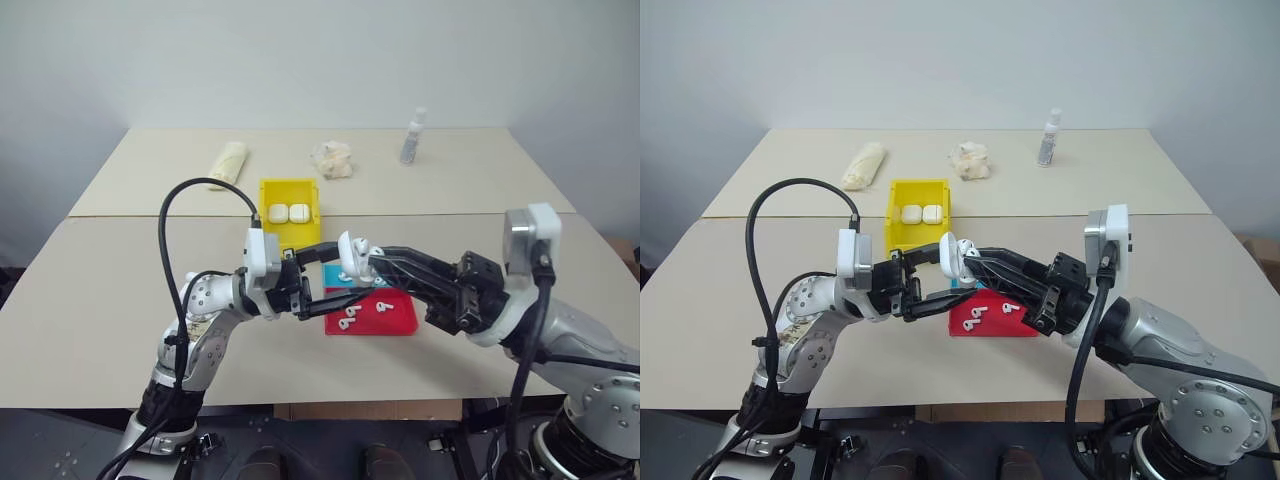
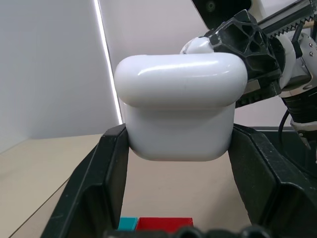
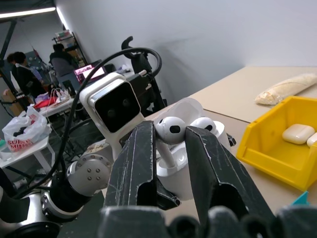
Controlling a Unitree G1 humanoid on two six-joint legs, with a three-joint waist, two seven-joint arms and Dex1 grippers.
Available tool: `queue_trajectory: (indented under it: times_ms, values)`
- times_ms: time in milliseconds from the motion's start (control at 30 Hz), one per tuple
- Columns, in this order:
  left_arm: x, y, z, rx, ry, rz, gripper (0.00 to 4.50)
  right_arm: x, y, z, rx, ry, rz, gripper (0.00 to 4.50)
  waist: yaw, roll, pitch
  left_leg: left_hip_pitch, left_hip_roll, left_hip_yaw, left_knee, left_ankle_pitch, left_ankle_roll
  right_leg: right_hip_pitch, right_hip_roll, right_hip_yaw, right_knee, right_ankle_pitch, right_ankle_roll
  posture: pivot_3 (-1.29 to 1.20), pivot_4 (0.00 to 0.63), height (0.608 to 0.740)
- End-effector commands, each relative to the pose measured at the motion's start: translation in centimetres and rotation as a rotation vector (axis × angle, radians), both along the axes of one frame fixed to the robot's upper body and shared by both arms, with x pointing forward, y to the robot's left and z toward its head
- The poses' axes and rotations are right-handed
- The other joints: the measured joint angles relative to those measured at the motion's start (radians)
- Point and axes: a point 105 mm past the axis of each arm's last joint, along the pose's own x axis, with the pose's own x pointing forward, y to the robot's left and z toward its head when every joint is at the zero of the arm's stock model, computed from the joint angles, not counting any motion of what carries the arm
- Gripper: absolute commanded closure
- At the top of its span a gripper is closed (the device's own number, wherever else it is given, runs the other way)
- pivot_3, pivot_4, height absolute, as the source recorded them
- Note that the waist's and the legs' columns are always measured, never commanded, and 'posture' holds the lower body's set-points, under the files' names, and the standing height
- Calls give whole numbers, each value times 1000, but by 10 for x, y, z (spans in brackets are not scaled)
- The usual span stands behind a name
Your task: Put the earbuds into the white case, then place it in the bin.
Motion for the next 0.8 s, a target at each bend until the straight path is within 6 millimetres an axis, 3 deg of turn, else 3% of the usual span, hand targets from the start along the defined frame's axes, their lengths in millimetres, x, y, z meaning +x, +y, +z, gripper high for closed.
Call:
queue_trajectory:
  times_ms: [33, 167, 333, 567, 700, 800]
  values:
    - [-6, -1, 10, -40, -55, -8, 1762, -5, 0, 7, 25, -39, 5, 3574, 0, 0, 0, 0, 0, 0, 0, 0, 0, 0, 0, 0, 0, 0, 0, 0, 150, 740]
    - [-5, -2, 9, -45, -52, 0, 1762, -6, -1, 5, 1, -41, 0, 3574, 0, 0, 0, 0, 0, 0, 0, 0, 0, 0, 0, 0, 0, 0, 0, 0, 150, 740]
    - [-5, -2, 9, -50, -53, 1, 1762, -10, 3, 0, -55, -57, -1, 2225, 1, 0, 0, 0, 0, 0, 0, 0, 0, 1, 0, 0, -1, 0, 0, 0, 150, 740]
    - [-3, -2, 7, -50, -51, 13, 1762, -9, -14, 5, -67, -75, -41, 2225, 2, 0, 0, 0, 0, 0, 0, 0, 1, 2, 0, 0, -2, 0, 0, 0, 150, 740]
    - [4, -3, -2, -4, -38, 24, 1762, -11, -29, 20, -93, -130, -74, 2225, 5, -1, 0, 0, 0, 0, 0, 0, 1, 3, 0, -1, -3, 0, 0, 0, 150, 740]
    - [13, -10, -12, 48, -35, 33, 1762, -11, -28, 39, -163, -201, -78, 2225, 4, -1, 0, 4, 0, 0, 0, -1, 1, 8, 0, -2, -4, 0, 0, 0, 150, 740]
